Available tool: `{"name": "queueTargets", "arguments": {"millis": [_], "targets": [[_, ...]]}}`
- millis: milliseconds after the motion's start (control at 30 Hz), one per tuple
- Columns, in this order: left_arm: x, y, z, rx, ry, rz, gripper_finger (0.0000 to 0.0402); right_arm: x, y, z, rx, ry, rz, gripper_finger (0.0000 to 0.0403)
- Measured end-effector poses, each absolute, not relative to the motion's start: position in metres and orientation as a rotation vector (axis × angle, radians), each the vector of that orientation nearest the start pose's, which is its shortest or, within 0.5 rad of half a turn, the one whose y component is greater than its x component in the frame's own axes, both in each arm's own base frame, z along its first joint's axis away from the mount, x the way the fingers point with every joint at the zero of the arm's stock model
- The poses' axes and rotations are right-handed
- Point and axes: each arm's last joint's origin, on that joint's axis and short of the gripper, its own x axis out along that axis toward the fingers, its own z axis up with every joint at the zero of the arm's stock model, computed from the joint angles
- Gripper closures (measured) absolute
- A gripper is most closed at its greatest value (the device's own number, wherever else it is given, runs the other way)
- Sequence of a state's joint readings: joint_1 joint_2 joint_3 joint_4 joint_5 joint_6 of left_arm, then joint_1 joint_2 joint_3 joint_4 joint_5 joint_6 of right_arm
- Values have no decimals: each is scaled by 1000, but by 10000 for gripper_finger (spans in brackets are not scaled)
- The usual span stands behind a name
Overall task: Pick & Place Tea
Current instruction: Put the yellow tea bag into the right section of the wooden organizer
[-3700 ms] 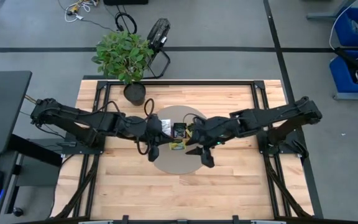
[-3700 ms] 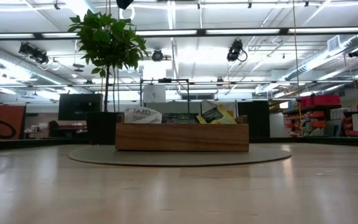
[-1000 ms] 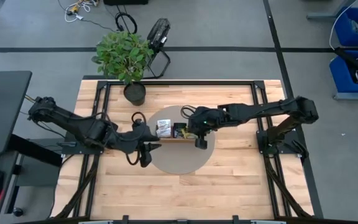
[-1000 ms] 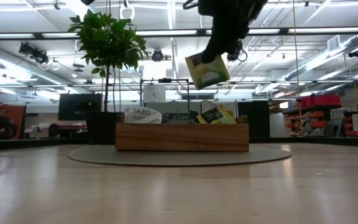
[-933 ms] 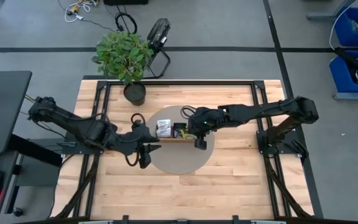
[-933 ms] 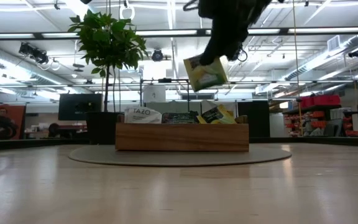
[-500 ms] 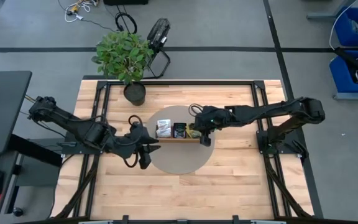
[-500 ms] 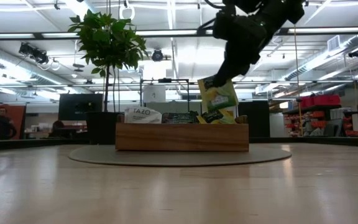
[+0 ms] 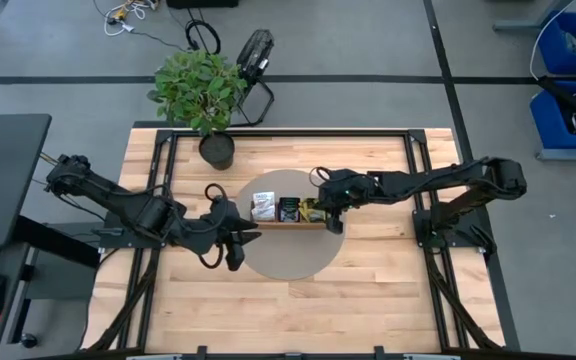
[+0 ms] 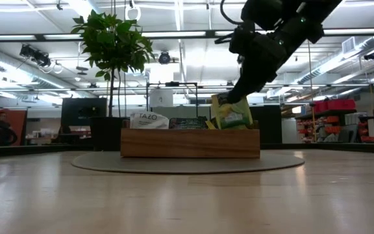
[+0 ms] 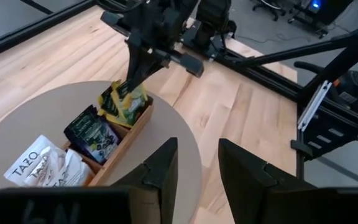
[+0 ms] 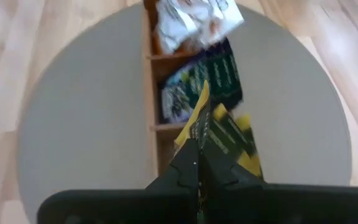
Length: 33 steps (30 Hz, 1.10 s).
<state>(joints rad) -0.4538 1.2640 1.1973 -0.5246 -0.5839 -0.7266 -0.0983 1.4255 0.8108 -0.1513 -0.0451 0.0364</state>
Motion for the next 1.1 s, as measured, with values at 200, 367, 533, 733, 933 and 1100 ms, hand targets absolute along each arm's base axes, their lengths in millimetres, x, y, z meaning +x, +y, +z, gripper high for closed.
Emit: {"name": "queueTargets", "arguments": {"millis": [200,367,533,733,933,1100], "targets": [[246,-102,349,-431,419,296,282,283,-26,198,84,725,-49,403],[248,-103,351,-447,396,288,282,284,-26,198,36,707,-29,403],[248,-103,352,-456,384,284,282,284,-29,198,-14,708,-8,403],[249,-104,353,-462,374,280,282,283,-35,198,-13,708,-15,403],[249,-104,354,-459,369,276,282,284,-39,193,7,722,21,403],[249,-104,354,-451,370,275,282,285,-39,191,-3,728,34,403]]}}
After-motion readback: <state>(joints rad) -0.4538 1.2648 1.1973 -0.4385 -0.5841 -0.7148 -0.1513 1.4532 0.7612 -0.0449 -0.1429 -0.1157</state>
